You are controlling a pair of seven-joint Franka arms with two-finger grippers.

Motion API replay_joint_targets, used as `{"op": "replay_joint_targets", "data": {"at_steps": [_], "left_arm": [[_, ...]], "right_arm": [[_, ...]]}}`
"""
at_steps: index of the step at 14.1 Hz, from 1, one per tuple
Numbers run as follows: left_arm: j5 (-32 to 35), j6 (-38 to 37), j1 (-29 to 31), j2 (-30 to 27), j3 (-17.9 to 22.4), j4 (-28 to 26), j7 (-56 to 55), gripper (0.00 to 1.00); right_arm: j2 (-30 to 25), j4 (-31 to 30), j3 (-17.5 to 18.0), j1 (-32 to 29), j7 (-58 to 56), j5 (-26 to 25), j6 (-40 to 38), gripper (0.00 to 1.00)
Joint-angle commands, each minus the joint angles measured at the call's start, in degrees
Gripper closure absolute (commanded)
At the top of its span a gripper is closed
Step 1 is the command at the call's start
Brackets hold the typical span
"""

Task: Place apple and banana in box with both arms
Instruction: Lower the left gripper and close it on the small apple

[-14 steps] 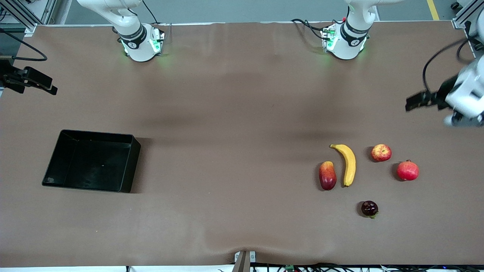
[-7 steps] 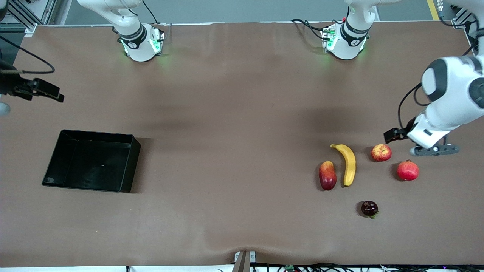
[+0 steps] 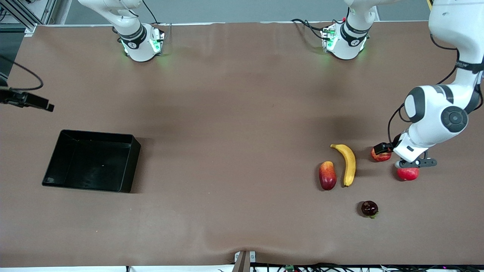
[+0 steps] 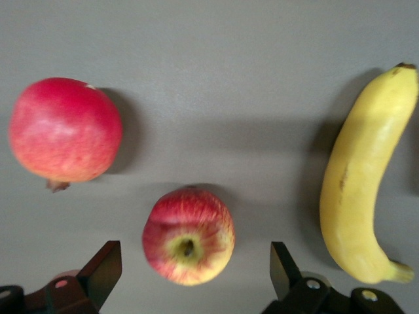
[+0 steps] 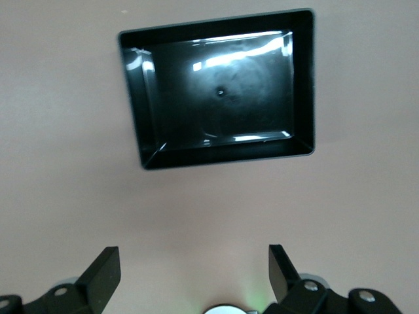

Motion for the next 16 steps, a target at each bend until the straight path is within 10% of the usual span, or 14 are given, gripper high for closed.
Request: {"op": "replay_joint_targets", "data": {"at_steps": [1,7,13,16], "left_arm": [[1.10,1.78,0.48,1.96,-0.16,0.41,0.24,0.00],[1.10,3.45,0.92,4.86,-0.16,0.32,0.24,0.00],[2.86,2.93,0.92,5.22,-0.16,0.41,0.16,1.00],[2.94,1.79,0.57,2.94,-0.42,1.20,-0.28,1.00]], "right_arm": [[5.66,0.64,0.66,-2.76,-0.36,-1.60,2.40,0.00],[11.03,0.73,0.74,-7.25,-11.07,-1.61,5.30,0.00],[18.68,0.20,0.83,-13.83,-13.35,-0.73,11.89,0.00],[23.95,0.20,0.92,-17.52,-20.56,0.15,18.64,0.00]]}}
